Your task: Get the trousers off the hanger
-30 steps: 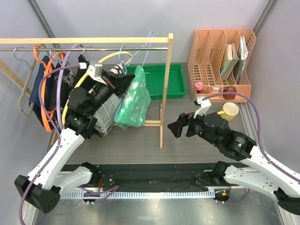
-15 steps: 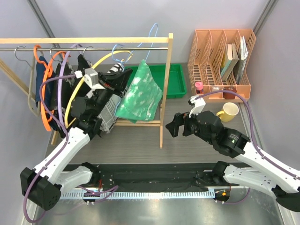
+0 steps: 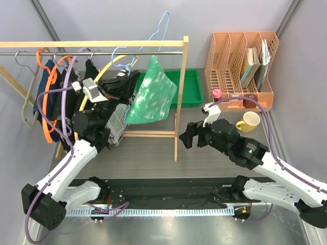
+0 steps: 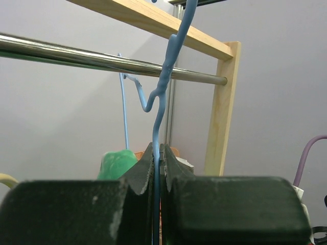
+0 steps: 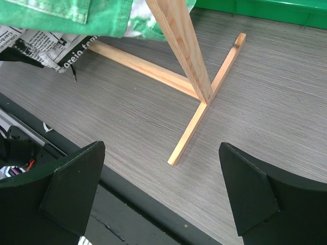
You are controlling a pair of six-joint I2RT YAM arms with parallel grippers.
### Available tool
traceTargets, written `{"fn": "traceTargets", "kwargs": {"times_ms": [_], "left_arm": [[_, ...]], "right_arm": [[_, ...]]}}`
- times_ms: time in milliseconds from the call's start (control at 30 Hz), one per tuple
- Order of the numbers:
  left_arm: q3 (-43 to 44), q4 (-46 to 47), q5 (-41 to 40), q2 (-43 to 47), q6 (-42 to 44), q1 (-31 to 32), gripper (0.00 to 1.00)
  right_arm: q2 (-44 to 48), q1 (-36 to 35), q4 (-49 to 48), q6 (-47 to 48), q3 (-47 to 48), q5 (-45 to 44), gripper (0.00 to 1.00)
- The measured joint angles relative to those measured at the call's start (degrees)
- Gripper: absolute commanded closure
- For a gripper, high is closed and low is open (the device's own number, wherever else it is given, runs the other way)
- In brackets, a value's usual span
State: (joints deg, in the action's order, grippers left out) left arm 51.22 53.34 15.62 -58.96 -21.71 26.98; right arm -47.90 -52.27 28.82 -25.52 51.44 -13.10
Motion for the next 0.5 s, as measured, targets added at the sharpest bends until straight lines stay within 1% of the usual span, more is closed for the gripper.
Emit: {"fn": "traceTargets", "kwargs": {"times_ms": [100,233,500], "left_arm": [[0.2,-3.6,-1.5,1.9,-0.5,0.0,1.00],[2.9,-13.3,-4.0,5.6,-0.9,0.0,1.00],[12.9,-41.6,-9.3,12.7,-4.3,0.0,1.00]], "right_arm": [[-1.0,0.0,0.1,0.2,0.7,0.0,0.00],[-1.2,0.0,0.8,1.1,1.7,0.0,0.00],[1.2,0.0,4.7,5.3,5.2,-0.2,0.00]]}}
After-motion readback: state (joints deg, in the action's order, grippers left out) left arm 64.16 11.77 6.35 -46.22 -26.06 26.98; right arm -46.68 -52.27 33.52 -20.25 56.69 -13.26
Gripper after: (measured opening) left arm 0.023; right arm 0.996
